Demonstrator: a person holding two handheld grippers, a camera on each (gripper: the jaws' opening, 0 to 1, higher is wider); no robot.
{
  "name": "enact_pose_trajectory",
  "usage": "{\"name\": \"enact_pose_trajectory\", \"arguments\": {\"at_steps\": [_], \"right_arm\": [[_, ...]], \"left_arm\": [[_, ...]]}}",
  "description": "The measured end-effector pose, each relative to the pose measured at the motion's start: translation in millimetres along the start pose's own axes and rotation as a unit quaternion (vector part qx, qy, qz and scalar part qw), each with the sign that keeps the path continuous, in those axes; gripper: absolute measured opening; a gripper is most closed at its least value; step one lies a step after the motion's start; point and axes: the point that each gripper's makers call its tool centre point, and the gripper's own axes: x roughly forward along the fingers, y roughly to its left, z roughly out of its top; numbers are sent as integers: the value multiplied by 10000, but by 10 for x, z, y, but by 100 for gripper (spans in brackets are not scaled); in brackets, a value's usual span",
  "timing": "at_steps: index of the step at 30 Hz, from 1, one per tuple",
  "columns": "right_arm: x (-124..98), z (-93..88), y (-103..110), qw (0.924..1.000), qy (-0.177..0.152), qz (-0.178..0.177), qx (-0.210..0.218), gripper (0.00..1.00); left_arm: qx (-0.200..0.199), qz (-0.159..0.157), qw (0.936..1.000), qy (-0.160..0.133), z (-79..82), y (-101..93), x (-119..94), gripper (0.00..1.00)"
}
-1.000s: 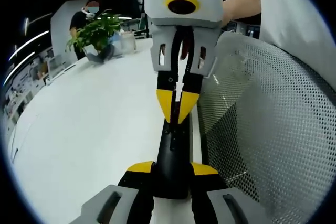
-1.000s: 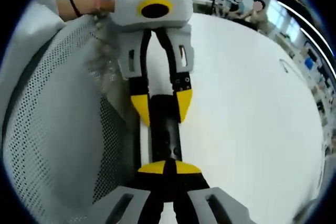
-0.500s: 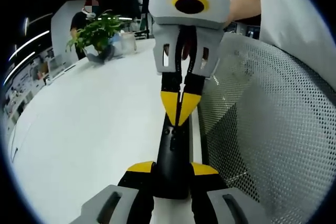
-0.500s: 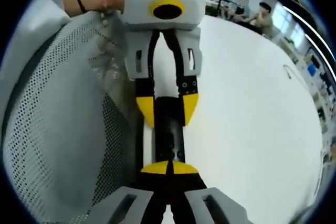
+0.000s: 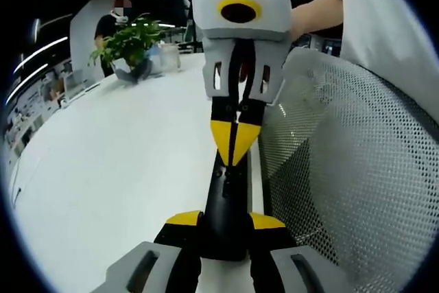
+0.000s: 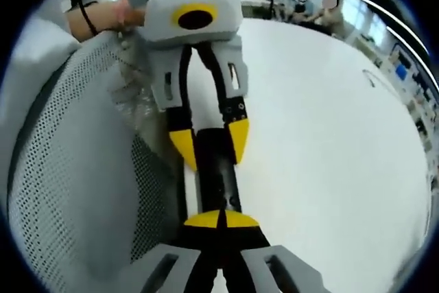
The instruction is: Press the specified remote control buttons in sequence, fully releasing each button before pressing the next.
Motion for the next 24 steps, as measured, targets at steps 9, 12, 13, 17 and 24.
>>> {"name": "enact_pose_trajectory", "arguments": {"at_steps": [9, 12, 13, 17, 24], "right_arm": [[-40, -90, -14, 9997, 177, -10, 173, 0], [-53, -110, -1, 9997, 209, -24, 150, 0], [-44, -105, 3, 9996, 238, -51, 128, 0], [-28, -100, 2, 9980, 601, -119, -168, 0], [-27, -116, -8, 9962, 781, -196, -334, 0]], "left_arm": [[33, 9, 10000, -2, 2, -8, -1, 25], [45, 8, 10000, 3, 4, -11, -4, 25], [46, 9, 10000, 4, 5, -10, -2, 25], [72, 11, 10000, 25, 5, -11, -1, 25], [108, 5, 9999, 51, 11, -10, 5, 25]]}}
